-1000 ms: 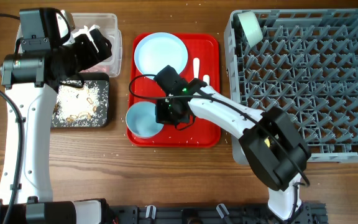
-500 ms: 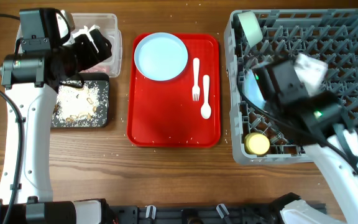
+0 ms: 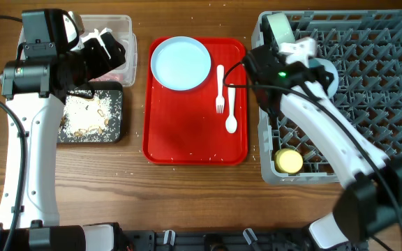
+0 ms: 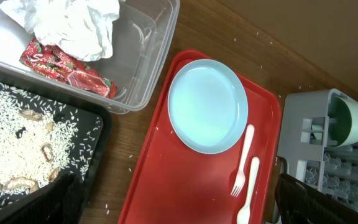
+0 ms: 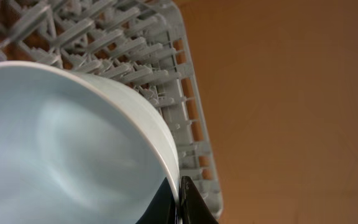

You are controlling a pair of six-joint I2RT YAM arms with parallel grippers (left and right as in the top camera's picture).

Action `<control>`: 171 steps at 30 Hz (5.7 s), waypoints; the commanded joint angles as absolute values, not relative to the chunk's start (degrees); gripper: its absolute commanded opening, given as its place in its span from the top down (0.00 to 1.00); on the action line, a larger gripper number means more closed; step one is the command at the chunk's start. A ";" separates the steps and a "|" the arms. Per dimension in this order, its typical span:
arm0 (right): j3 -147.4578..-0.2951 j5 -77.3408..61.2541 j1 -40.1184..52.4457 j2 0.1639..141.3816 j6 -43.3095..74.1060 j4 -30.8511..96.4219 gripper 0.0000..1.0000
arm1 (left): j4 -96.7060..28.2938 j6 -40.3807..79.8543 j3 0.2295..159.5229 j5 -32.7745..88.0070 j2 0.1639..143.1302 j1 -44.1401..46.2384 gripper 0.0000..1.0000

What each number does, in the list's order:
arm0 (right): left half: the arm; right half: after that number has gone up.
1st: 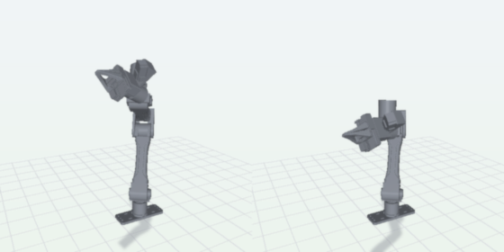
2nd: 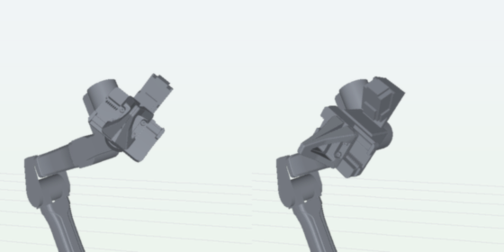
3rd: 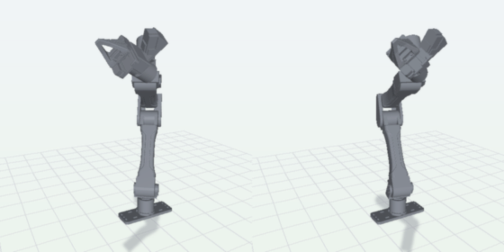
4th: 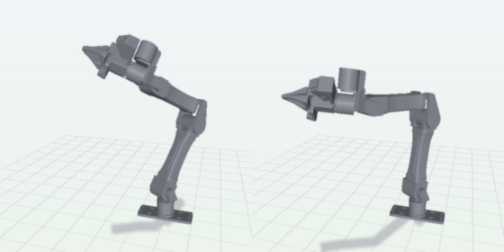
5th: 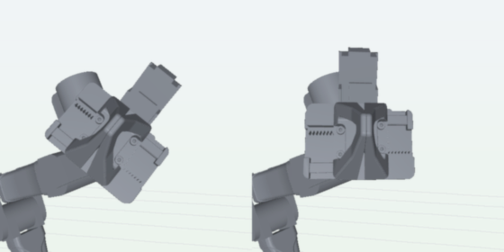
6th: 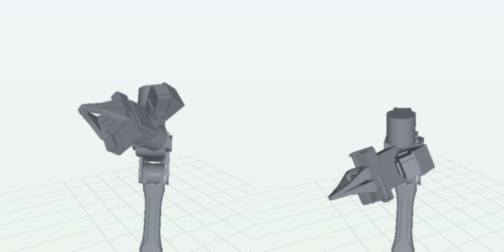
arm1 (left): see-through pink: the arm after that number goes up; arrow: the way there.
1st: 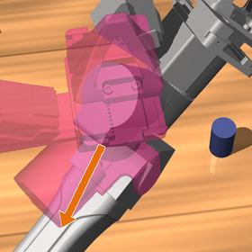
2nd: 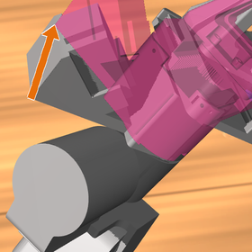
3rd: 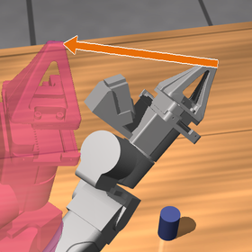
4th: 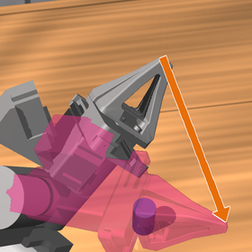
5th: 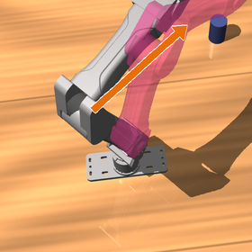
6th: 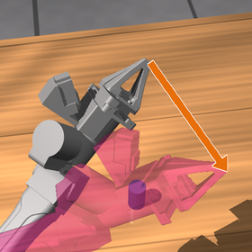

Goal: Sort waste into correct bins and load items into the dishwasher rack
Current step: 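Carry the light-blue bowl right and set it in the rack, then move the right gripper to the light-blue plate and grasp its edge, then lift the light-blue plate right and stand it upright in the rack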

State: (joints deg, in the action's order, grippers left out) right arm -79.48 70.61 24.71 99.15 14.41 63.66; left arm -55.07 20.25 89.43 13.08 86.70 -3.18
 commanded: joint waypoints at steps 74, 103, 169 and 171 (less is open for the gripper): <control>-82.04 50.48 32.03 106.24 -30.04 19.11 0.25 | -54.94 19.75 89.65 12.51 87.00 -3.66 0.00; -86.70 -7.97 28.56 110.54 39.27 25.36 0.28 | -54.94 19.75 89.65 12.51 87.00 -3.66 0.00; -99.68 50.19 18.00 87.90 -4.69 57.32 0.96 | -54.94 19.75 89.65 12.51 87.00 -3.66 0.00; -99.63 50.19 15.53 88.73 -4.75 57.25 0.96 | -54.94 19.77 89.65 12.51 87.00 -3.66 0.00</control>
State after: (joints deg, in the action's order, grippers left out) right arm -98.96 45.34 19.22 87.92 -0.75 57.21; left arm -55.09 20.25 89.43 13.08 86.70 -3.18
